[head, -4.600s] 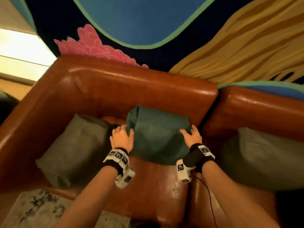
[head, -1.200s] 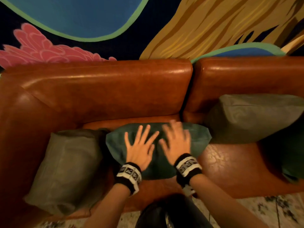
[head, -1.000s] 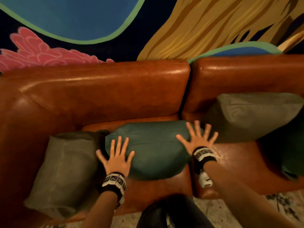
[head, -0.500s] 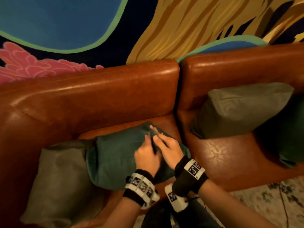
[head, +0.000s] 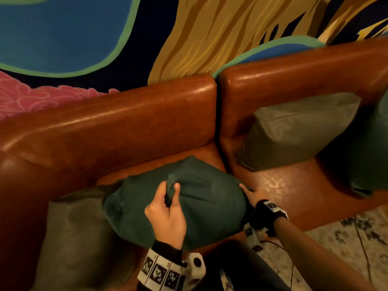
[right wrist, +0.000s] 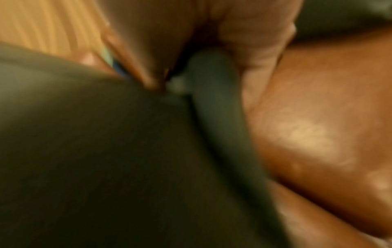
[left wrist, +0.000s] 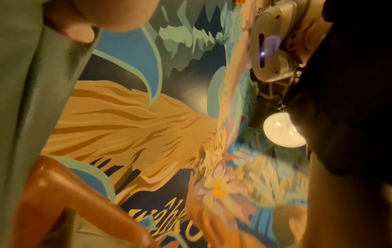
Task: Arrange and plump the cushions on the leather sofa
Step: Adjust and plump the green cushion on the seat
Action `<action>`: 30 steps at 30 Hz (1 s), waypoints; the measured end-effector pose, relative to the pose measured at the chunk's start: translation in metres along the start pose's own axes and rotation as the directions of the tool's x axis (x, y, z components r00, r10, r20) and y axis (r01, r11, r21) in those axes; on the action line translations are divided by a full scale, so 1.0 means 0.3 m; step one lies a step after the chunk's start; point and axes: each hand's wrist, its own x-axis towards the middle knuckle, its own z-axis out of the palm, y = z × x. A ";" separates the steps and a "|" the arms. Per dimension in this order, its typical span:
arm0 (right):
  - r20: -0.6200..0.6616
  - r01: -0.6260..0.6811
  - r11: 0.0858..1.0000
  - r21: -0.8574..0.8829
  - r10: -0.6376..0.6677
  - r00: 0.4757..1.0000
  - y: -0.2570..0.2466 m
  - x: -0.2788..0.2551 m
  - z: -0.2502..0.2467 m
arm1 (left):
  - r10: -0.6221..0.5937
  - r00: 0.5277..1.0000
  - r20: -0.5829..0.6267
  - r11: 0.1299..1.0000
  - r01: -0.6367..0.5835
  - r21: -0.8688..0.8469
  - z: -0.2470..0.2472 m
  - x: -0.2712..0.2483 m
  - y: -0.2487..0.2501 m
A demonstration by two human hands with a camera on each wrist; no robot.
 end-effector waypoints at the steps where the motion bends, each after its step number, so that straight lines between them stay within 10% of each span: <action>1: -0.070 0.053 0.998 0.033 -0.050 0.996 -0.011 -0.001 -0.013 | 0.077 0.997 0.018 0.994 -0.078 0.074 -0.007 0.018 0.007; 5: -0.234 0.350 0.915 0.201 -0.302 0.924 -0.109 -0.072 -0.134 | 0.268 0.962 0.045 0.914 -0.269 0.303 -0.058 0.113 -0.001; 9: -0.314 0.535 0.836 0.121 -0.479 0.820 -0.177 -0.151 -0.223 | 0.121 0.990 -0.071 0.905 -0.081 0.417 -0.090 0.171 -0.098; 14: -0.148 0.457 0.848 -0.269 -0.505 0.850 -0.256 -0.125 -0.033 | -0.425 0.905 -0.021 0.673 0.331 0.662 0.029 0.174 -0.267; 25: -0.297 0.306 0.950 -0.064 -0.311 0.903 -0.336 -0.077 -0.062 | -0.538 0.830 -0.146 0.588 0.494 0.641 -0.049 0.267 -0.385; 30: -0.217 0.485 0.860 -0.157 -0.509 0.833 -0.374 -0.161 0.007 | -0.311 0.944 0.114 0.539 0.077 0.839 0.093 0.176 -0.260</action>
